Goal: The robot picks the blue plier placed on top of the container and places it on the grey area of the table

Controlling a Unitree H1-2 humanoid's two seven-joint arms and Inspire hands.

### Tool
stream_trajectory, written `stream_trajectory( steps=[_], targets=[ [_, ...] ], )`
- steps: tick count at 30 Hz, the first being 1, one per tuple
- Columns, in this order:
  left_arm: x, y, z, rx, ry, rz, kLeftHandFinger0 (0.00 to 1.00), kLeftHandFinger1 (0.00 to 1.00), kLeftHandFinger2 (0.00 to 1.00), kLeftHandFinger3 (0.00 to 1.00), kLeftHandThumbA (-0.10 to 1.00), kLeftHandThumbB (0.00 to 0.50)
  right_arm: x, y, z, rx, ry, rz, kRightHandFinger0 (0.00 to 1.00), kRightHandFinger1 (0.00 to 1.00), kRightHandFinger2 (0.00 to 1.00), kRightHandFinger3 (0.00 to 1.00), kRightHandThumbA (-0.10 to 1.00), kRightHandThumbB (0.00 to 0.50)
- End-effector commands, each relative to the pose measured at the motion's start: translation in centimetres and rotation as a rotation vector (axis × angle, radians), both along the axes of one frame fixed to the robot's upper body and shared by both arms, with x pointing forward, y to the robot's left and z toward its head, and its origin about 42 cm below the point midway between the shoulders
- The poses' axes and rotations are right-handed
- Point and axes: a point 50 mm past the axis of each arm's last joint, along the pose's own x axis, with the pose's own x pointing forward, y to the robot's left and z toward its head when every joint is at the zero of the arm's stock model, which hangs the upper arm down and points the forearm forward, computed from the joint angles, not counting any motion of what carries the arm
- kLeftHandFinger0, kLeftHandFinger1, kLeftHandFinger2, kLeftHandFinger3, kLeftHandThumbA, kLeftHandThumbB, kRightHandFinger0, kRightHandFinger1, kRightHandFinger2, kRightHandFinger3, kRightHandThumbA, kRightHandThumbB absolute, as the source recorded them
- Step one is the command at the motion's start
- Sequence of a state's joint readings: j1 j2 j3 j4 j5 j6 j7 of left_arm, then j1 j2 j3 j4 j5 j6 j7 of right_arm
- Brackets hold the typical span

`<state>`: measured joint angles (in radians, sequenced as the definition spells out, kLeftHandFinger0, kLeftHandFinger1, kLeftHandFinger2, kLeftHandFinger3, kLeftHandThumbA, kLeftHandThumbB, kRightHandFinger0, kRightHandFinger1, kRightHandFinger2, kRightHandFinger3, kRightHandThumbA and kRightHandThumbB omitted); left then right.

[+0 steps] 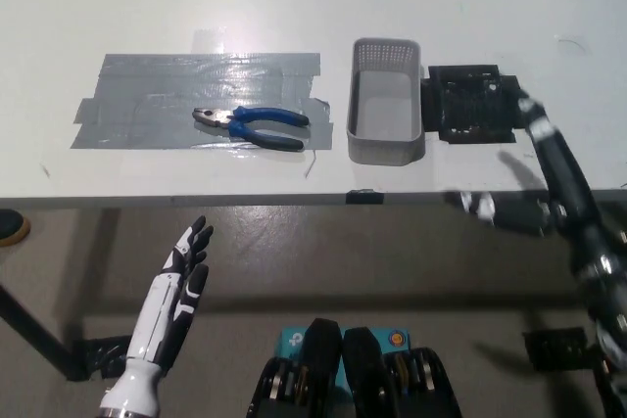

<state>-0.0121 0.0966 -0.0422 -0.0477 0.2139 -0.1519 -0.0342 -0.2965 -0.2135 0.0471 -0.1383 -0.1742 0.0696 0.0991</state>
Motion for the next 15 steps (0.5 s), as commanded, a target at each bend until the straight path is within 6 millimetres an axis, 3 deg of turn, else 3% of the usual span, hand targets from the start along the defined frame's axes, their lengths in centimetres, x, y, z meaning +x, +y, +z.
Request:
stream_trajectory(
  steps=[1, 2, 3, 4, 5, 6, 7, 8, 10, 12, 15],
  targets=[
    [0.8, 1.1, 1.8, -0.062, -0.12, 0.041, 1.0, 1.0, 1.0, 1.0, 1.0, 0.009, -9.8, -0.4, 3.3, 0.326, -0.212, 0.178, 1.0, 1.0, 1.0, 1.0, 1.0, 0.359],
    [0.6, 1.1, 1.7, -0.062, -0.117, 0.042, 1.0, 1.0, 1.0, 1.0, 1.0, 0.009, -10.0, -0.4, 3.2, 0.328, -0.208, 0.179, 1.0, 1.0, 1.0, 1.0, 1.0, 0.358],
    [0.2, 1.3, 1.5, -0.048, -0.117, 0.045, 1.0, 1.0, 1.0, 1.0, 1.0, 0.007, -9.1, -0.2, -0.3, 0.316, -0.114, 0.155, 1.0, 1.0, 1.0, 1.0, 1.0, 0.278],
    [-0.1, 1.5, 1.4, -0.047, -0.113, 0.047, 1.0, 1.0, 1.0, 1.0, 1.0, 0.008, -9.0, -0.2, -1.4, 0.283, -0.084, 0.136, 1.0, 1.0, 1.0, 1.0, 1.0, 0.277],
    [-0.4, 1.6, 1.3, -0.053, -0.111, 0.047, 1.0, 1.0, 1.0, 1.0, 1.0, 0.011, -8.6, -0.1, -4.0, 0.269, -0.009, 0.112, 1.0, 1.0, 1.0, 1.0, 1.0, 0.237],
    [-0.5, 1.7, 1.2, -0.055, -0.108, 0.047, 1.0, 1.0, 1.0, 1.0, 1.0, 0.012, -8.6, -0.1, -4.6, 0.275, 0.013, 0.109, 1.0, 1.0, 1.0, 1.0, 1.0, 0.231],
    [-0.8, 1.7, 1.2, -0.058, -0.101, 0.054, 1.0, 1.0, 1.0, 1.0, 1.0, 0.025, -8.4, -0.1, -6.5, 0.283, 0.07, 0.103, 1.0, 1.0, 1.0, 1.0, 1.0, 0.215],
    [-1.0, 1.7, 1.0, -0.065, -0.096, 0.05, 1.0, 1.0, 1.0, 1.0, 1.0, 0.026, -8.3, -0.2, -7.7, 0.293, 0.088, 0.101, 1.0, 1.0, 1.0, 1.0, 1.0, 0.154],
    [-1.6, 1.8, 0.8, -0.074, -0.081, 0.055, 1.0, 1.0, 1.0, 1.0, 1.0, 0.052, -8.1, -0.4, -9.9, 0.293, 0.132, 0.084, 1.0, 1.0, 1.0, 1.0, 1.0, 0.177],
    [-1.9, 1.9, 0.7, -0.077, -0.075, 0.057, 1.0, 1.0, 1.0, 1.0, 1.0, 0.079, -8.3, -0.4, -10.3, 0.305, 0.163, 0.082, 1.0, 1.0, 1.0, 1.0, 1.0, 0.181],
    [-2.1, 2.0, 0.6, -0.073, -0.073, 0.057, 1.0, 1.0, 1.0, 1.0, 1.0, 0.075, -8.5, -0.3, -10.4, 0.284, 0.173, 0.086, 1.0, 1.0, 1.0, 1.0, 1.0, 0.194]
  ],
)
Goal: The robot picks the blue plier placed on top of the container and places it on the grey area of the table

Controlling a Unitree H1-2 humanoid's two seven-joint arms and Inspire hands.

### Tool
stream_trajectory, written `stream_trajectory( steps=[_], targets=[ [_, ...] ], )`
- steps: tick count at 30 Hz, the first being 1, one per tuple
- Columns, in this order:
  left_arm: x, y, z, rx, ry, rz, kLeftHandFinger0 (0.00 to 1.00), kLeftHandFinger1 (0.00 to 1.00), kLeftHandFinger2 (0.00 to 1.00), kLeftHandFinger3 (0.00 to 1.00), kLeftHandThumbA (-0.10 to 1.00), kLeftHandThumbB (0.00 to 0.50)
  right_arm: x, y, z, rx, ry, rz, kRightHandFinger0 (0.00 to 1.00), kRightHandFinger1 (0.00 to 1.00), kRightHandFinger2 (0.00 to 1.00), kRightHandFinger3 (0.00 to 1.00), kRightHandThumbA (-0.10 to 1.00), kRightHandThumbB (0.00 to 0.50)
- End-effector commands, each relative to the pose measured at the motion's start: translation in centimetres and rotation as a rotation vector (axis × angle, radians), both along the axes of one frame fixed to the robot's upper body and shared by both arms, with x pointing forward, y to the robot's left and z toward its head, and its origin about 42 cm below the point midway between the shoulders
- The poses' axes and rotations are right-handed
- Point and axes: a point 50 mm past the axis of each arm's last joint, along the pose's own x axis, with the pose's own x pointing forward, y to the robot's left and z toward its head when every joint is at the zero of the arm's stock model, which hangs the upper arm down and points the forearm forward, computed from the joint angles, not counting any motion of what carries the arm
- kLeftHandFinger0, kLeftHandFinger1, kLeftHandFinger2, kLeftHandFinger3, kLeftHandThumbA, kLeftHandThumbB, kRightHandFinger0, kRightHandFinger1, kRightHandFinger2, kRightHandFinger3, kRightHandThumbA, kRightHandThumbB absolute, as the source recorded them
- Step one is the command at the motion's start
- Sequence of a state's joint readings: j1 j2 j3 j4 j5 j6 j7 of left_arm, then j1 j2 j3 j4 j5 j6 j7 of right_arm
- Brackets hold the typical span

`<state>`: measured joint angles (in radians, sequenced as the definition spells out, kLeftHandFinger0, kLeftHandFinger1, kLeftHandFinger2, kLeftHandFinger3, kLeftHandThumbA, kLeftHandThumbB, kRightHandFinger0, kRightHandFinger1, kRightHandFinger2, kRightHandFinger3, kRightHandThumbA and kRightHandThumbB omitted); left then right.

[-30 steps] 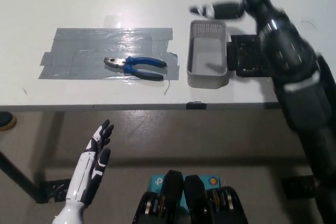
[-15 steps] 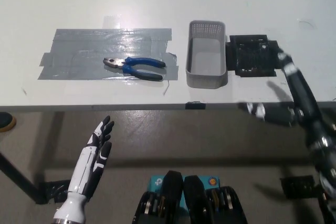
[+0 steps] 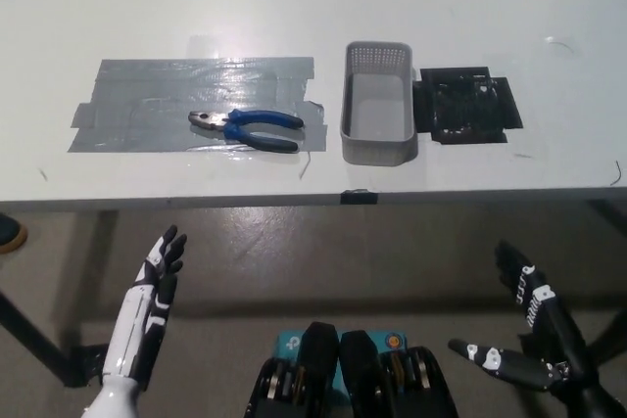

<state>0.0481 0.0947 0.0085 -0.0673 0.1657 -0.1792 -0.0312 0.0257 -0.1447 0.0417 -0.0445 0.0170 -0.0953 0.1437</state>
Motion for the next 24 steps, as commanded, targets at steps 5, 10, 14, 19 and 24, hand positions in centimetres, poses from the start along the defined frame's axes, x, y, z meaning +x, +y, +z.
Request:
stream_trajectory(
  steps=[5, 10, 14, 19, 24],
  targets=[
    [-0.5, 0.3, 1.2, -0.018, -0.072, 0.005, 1.0, 1.0, 1.0, 1.0, 1.0, 0.09, -0.4, 0.4, 1.1, 0.044, -0.102, 0.039, 1.0, 1.0, 1.0, 1.0, 1.0, 0.172],
    [-0.8, 0.4, 1.1, -0.019, -0.066, 0.003, 1.0, 1.0, 1.0, 1.0, 1.0, 0.085, -0.6, 0.5, 0.7, 0.035, -0.096, 0.033, 1.0, 1.0, 1.0, 1.0, 1.0, 0.191],
    [-1.2, 0.5, 1.0, -0.019, -0.062, 0.004, 1.0, 1.0, 1.0, 1.0, 1.0, 0.061, -0.8, 0.5, 0.5, 0.047, -0.096, 0.046, 1.0, 1.0, 1.0, 1.0, 1.0, 0.193],
    [-1.4, 0.5, 0.9, -0.019, -0.062, 0.008, 1.0, 1.0, 1.0, 1.0, 1.0, 0.065, -0.9, 0.5, 0.5, 0.039, -0.086, 0.048, 1.0, 1.0, 1.0, 1.0, 1.0, 0.214],
    [-1.4, 0.4, 0.8, -0.022, -0.06, 0.006, 1.0, 1.0, 1.0, 1.0, 1.0, 0.056, -1.0, 0.3, 0.5, 0.033, -0.078, 0.052, 1.0, 1.0, 1.0, 1.0, 1.0, 0.224]
  ],
)
